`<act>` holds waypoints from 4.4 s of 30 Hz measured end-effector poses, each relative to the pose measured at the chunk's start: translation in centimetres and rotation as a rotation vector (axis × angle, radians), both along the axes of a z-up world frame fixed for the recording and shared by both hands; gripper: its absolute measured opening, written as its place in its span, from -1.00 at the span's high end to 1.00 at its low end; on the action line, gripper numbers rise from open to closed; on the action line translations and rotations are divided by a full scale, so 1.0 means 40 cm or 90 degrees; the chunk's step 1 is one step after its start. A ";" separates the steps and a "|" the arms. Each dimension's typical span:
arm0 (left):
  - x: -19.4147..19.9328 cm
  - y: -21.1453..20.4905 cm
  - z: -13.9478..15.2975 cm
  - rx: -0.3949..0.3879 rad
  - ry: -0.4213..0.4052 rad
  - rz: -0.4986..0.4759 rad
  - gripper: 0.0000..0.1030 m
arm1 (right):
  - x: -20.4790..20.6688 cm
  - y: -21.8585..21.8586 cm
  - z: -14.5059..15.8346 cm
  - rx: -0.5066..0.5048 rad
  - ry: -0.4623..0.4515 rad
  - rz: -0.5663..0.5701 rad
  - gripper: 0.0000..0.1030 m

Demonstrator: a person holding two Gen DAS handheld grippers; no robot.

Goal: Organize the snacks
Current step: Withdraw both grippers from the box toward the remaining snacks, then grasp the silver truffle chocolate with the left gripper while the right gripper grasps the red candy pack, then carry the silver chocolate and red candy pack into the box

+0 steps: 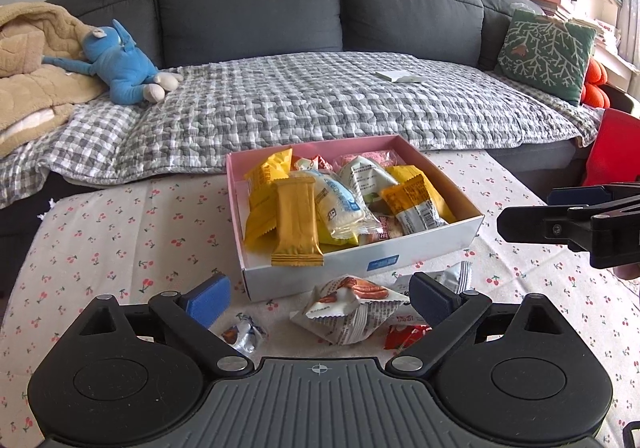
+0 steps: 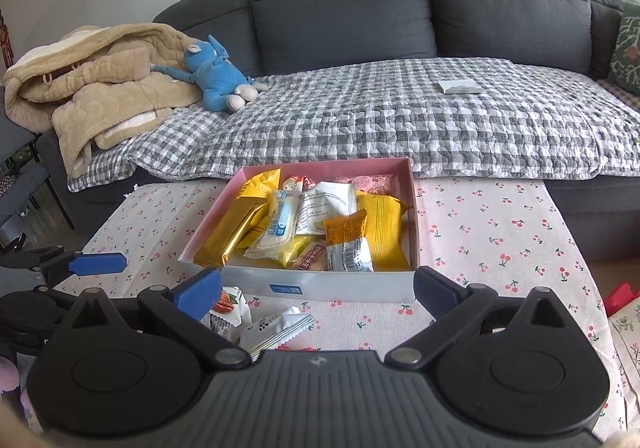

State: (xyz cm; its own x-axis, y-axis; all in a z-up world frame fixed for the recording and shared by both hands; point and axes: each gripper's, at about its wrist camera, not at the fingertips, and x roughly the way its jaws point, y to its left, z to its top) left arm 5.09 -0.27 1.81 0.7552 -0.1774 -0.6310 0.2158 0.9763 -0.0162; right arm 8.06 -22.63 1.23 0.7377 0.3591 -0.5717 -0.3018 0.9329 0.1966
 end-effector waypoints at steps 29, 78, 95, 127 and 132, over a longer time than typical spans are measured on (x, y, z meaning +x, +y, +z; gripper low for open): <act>-0.001 0.107 -0.172 0.051 0.014 0.001 -0.93 | -0.050 0.063 -0.139 -0.084 0.042 0.071 -0.98; 0.048 0.111 -0.187 -0.001 0.059 0.002 0.65 | -0.026 0.150 -0.163 -0.178 0.037 0.184 0.47; 0.015 0.085 -0.159 -0.014 0.052 -0.015 0.66 | -0.064 0.100 -0.133 -0.159 0.042 0.160 0.50; -0.060 0.034 -0.032 -0.058 -0.011 -0.055 0.67 | -0.071 0.032 -0.007 -0.055 -0.033 0.121 0.50; -0.044 0.022 0.009 -0.042 -0.041 -0.051 0.67 | -0.018 0.019 -0.003 -0.025 -0.042 0.087 0.50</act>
State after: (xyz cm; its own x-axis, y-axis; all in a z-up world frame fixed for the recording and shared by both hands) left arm 3.34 0.61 2.15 0.7754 -0.2785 -0.5668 0.2962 0.9530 -0.0630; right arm 7.35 -21.87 1.13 0.7199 0.4367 -0.5395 -0.4368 0.8891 0.1368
